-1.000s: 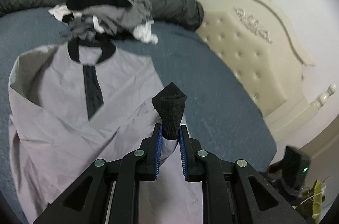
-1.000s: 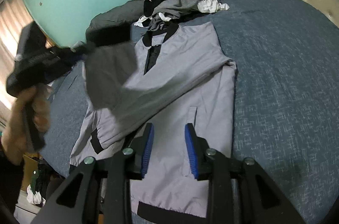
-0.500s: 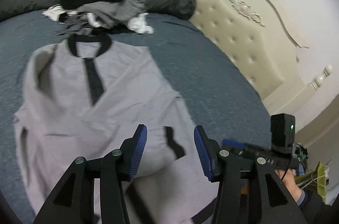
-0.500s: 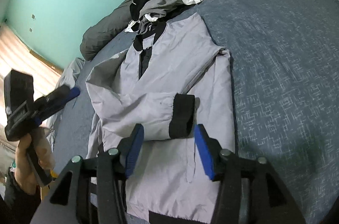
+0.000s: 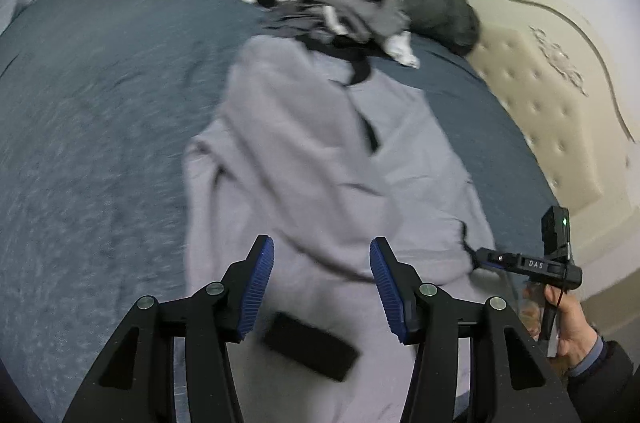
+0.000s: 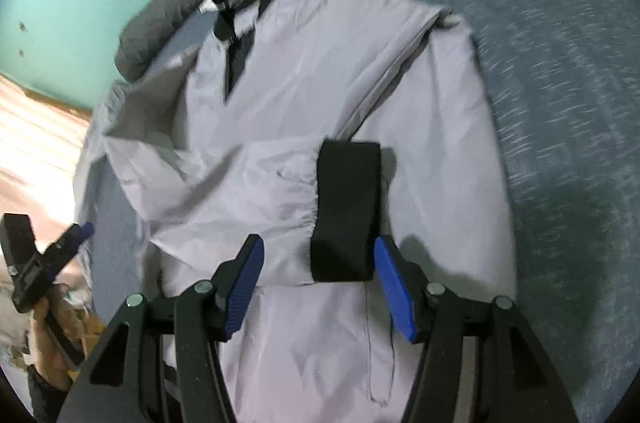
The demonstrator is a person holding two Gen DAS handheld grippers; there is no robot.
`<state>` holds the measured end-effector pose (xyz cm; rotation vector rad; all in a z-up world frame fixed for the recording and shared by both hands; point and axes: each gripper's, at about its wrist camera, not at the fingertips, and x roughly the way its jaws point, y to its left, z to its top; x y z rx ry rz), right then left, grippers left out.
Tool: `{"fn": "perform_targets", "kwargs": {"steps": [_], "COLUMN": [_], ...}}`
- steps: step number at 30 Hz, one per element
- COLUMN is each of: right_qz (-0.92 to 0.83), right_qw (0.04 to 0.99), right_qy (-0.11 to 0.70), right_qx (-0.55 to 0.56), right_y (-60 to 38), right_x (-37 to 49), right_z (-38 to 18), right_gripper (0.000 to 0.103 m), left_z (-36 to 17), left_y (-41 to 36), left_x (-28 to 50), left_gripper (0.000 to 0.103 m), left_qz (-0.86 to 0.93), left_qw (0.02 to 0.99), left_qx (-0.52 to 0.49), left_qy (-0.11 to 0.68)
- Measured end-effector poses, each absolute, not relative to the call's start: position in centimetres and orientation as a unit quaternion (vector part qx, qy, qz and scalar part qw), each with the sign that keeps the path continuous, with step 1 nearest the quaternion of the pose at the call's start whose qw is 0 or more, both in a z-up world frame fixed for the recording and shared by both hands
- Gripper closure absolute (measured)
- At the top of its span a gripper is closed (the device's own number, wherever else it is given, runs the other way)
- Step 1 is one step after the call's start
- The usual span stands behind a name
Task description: Fold clothes
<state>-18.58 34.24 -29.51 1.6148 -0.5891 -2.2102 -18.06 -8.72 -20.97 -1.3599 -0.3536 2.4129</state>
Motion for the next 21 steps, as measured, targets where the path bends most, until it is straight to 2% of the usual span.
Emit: {"fn": "perform_targets", "kwargs": {"steps": [2,3,4,7,9,17,21], "right_qz": [-0.777,-0.776,-0.777,-0.784,-0.791,-0.826,-0.824], "right_qw": [0.165,0.163,0.161,0.162,0.168,0.176,0.152], "right_qy": [-0.204,-0.206,-0.208,-0.218,-0.219,-0.184,-0.152], "right_qx": [0.572,0.573,0.572,0.558,0.546,0.503,0.525], "right_y": [33.8,33.7,33.7,34.3,34.7,36.7,37.6], "right_x": [-18.8,-18.8,-18.8,-18.4,-17.9,-14.1,-12.1], "right_z": [-30.2,-30.5,-30.7,-30.3,-29.5,-24.4,-25.2], "right_gripper": [0.045,0.054,0.068,0.091,0.097,0.1,0.1], "left_z": [-21.4,-21.5,-21.6,-21.7,-21.9,-22.0,-22.0], "left_y": [-10.1,-10.6,-11.0,-11.9,-12.3,-13.3,-13.9], "left_x": [-18.0,-18.0,-18.0,-18.1,-18.1,-17.7,-17.7], "left_gripper": [0.049,0.049,0.049,0.049,0.049,0.049,0.048], "left_qz": [0.851,0.852,0.853,0.855,0.855,0.856,0.859], "left_qw": [0.164,0.16,0.156,0.148,0.145,0.137,0.124], "left_qx": [-0.48,-0.48,-0.479,-0.476,-0.475,-0.47,-0.469], "left_qy": [-0.132,-0.135,-0.138,-0.147,-0.152,-0.164,-0.162]}}
